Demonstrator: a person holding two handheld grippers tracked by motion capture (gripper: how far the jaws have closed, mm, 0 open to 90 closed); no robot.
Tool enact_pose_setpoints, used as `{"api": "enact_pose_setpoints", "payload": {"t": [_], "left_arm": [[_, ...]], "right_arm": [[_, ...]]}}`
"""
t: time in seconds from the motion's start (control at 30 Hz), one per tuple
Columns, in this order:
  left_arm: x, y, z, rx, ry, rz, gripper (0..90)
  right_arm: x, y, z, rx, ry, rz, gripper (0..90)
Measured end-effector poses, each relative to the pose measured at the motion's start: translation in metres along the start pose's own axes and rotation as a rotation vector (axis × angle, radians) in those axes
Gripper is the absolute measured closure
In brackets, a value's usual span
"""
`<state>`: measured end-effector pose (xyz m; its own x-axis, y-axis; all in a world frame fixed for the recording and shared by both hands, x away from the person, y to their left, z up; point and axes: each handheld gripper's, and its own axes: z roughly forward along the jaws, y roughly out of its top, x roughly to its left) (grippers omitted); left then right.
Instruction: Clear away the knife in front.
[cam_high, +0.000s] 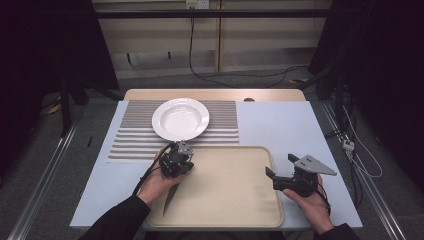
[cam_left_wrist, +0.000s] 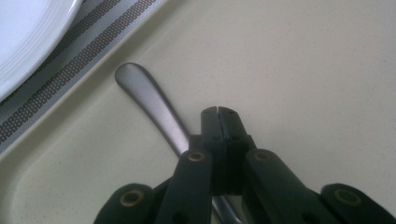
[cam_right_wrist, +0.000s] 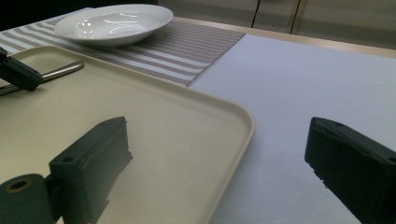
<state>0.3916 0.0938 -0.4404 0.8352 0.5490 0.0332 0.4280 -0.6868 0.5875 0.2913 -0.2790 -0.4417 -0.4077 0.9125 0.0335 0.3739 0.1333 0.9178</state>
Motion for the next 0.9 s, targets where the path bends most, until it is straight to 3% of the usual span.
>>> {"api": "enact_pose_setpoints", "payload": {"t": [0.9], "left_arm": [[0.009,-0.011,-0.01,0.019,0.008,-0.049,90.0]], "right_arm": [[0.0,0.0,0.0,0.003,-0.002,0.005,6.4]]}}
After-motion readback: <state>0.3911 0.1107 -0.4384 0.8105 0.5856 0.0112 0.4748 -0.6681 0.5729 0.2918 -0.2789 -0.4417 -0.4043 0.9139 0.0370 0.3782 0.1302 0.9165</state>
